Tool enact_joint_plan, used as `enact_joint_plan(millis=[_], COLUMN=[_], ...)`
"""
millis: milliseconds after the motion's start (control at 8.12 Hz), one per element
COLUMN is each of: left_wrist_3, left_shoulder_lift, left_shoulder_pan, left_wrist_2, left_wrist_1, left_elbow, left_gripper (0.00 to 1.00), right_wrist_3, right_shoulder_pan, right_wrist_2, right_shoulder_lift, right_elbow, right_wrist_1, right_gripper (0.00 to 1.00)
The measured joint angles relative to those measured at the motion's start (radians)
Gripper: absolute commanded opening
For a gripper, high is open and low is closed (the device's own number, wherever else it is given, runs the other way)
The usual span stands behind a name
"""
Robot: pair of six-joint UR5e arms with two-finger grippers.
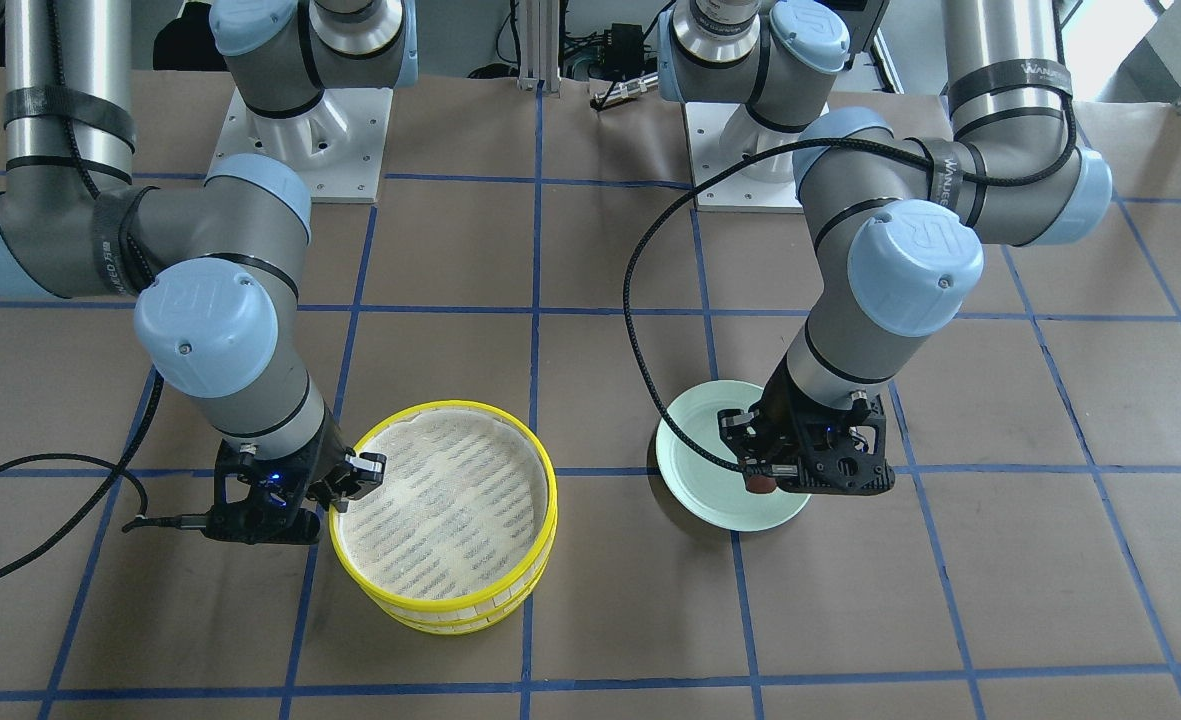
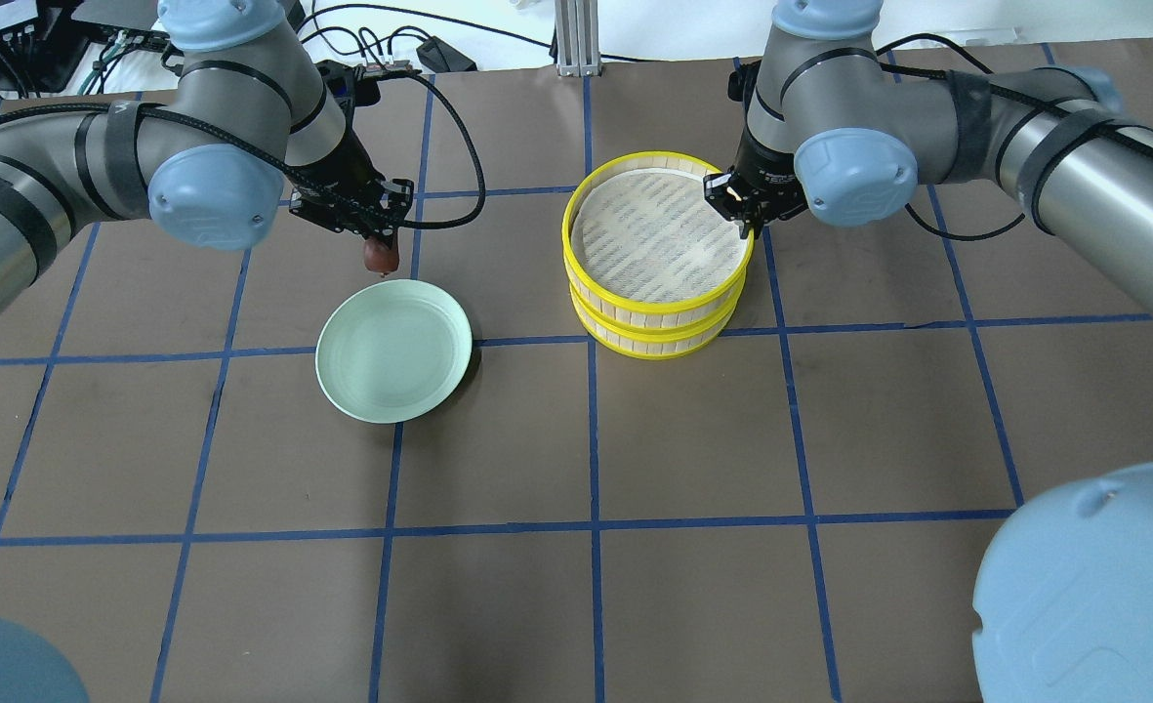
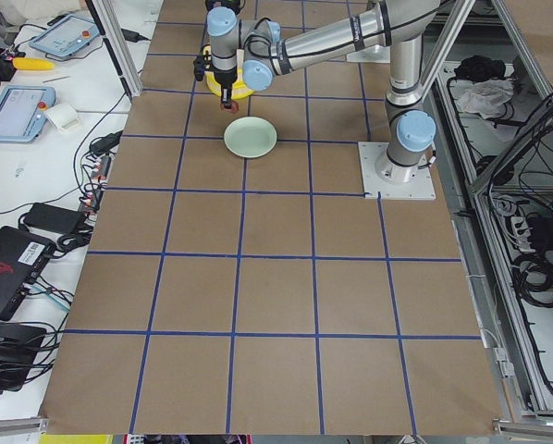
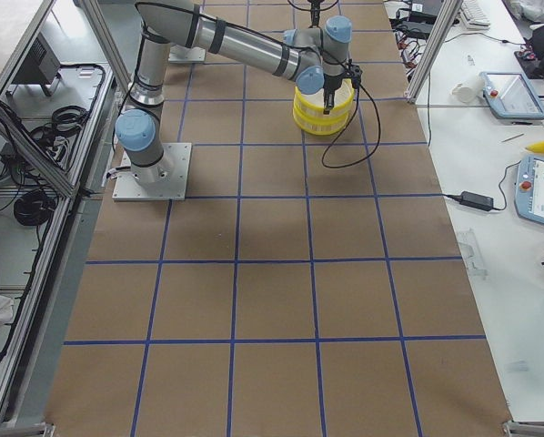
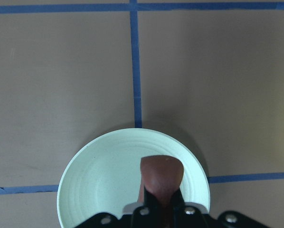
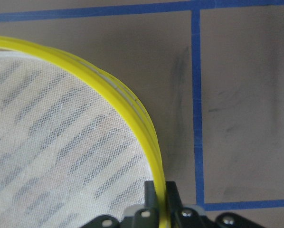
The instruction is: Place buns in different layers of steamer
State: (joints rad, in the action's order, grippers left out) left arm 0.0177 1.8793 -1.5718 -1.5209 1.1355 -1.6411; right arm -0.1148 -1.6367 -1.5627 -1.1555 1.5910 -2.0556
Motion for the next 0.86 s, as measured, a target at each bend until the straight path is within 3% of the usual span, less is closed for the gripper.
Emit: enact_joint_plan(millis=[862], left_wrist_3=[0.003], left_shoulder_lift=[-0.016], left_shoulder_pan=[-0.004], left_wrist_2=[0.001], left_wrist_1=[0.030], left_elbow=[0.000], left_gripper=[0.00], right_wrist_3=[-0.012], right_shoulder_pan=[0.000], right_wrist_2=[-0.011], right_shoulder_lift=[0.000], right_elbow=[0.006], right_wrist_1=[0.002], right_gripper=[0.00])
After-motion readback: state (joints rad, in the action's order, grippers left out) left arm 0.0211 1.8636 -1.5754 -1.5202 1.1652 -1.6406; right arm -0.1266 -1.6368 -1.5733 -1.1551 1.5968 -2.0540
